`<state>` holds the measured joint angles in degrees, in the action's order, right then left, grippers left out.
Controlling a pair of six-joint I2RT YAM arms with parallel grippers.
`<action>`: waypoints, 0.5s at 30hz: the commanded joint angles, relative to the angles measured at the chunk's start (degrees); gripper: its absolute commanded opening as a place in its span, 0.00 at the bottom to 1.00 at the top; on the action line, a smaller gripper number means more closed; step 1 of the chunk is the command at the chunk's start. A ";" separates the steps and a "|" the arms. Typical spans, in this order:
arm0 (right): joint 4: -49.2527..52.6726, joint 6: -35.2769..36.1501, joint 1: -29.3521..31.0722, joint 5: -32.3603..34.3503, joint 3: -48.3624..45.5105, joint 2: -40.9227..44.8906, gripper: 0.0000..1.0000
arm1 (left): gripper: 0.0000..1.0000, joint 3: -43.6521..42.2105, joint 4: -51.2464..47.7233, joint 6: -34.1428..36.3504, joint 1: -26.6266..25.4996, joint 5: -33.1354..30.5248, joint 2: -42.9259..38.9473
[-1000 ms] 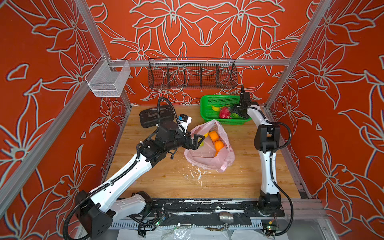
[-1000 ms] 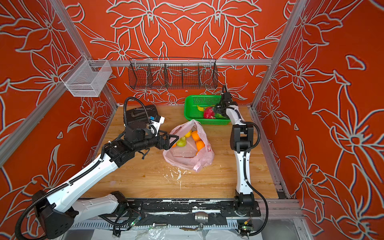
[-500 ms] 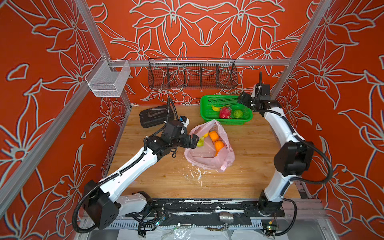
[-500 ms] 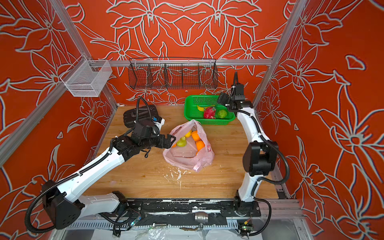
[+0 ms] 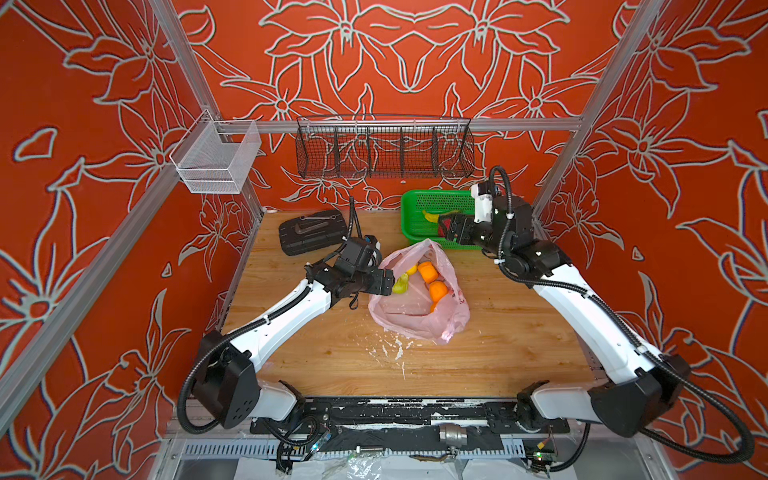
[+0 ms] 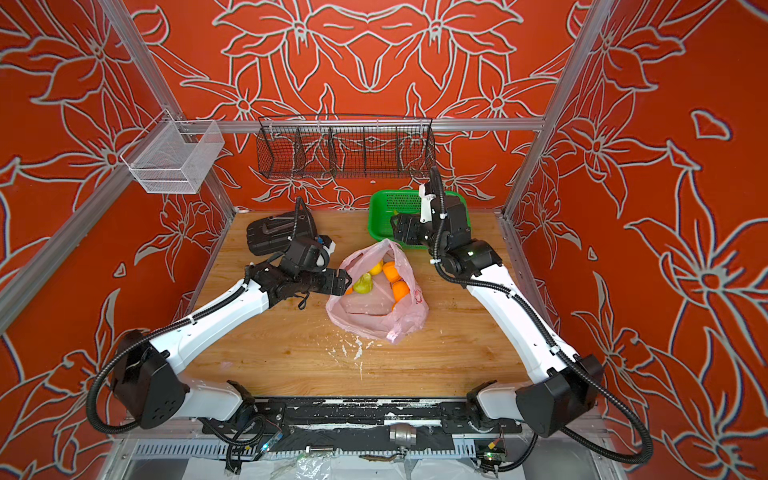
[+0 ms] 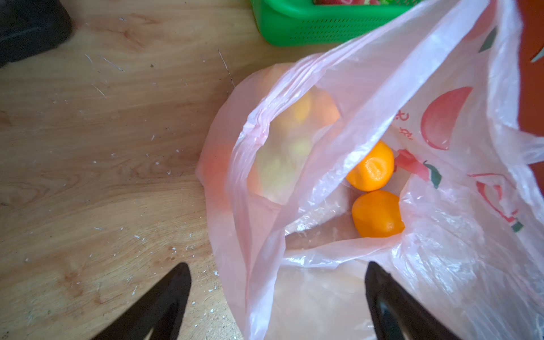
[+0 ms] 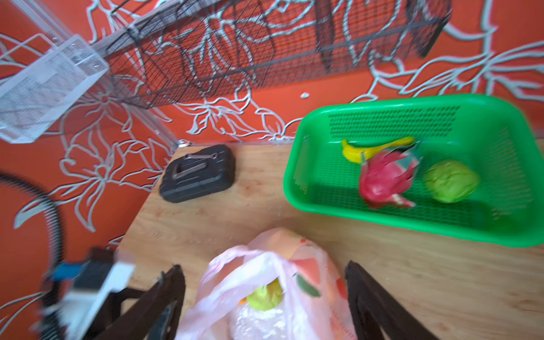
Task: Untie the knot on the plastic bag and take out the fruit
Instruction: 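Lower the right gripper into the bag toward the pale green apple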
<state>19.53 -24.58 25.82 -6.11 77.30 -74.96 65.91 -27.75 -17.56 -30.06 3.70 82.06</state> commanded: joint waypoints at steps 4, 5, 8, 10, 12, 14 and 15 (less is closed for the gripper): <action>-4.42 -4.93 6.65 -3.56 -6.10 1.10 0.80 | 0.86 1.06 1.71 0.69 0.90 0.47 3.58; -4.63 -5.38 7.84 -3.48 -6.81 0.68 0.79 | 0.85 1.17 1.82 0.53 0.89 0.28 4.08; -5.19 -6.40 10.83 -2.01 -8.93 -0.53 0.78 | 0.78 1.56 1.53 0.60 1.10 -0.12 5.79; -6.37 -7.39 12.48 -0.95 -10.55 -1.10 0.75 | 0.69 2.01 1.21 0.35 1.21 -0.52 6.76; -8.44 -8.57 14.16 -0.70 -12.37 -1.88 0.73 | 0.59 2.26 1.20 0.01 1.33 -0.84 7.55; -9.93 -8.92 15.56 -0.83 -13.76 -3.04 0.72 | 0.50 2.46 1.12 -0.36 1.58 -0.89 8.19; -10.38 -8.95 16.08 -0.67 -14.37 -3.75 0.72 | 0.46 2.68 1.07 -0.60 1.83 -0.81 8.33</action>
<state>12.51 -31.44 40.53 -7.94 64.66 -77.12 67.35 -26.50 -17.89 -28.91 3.51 89.60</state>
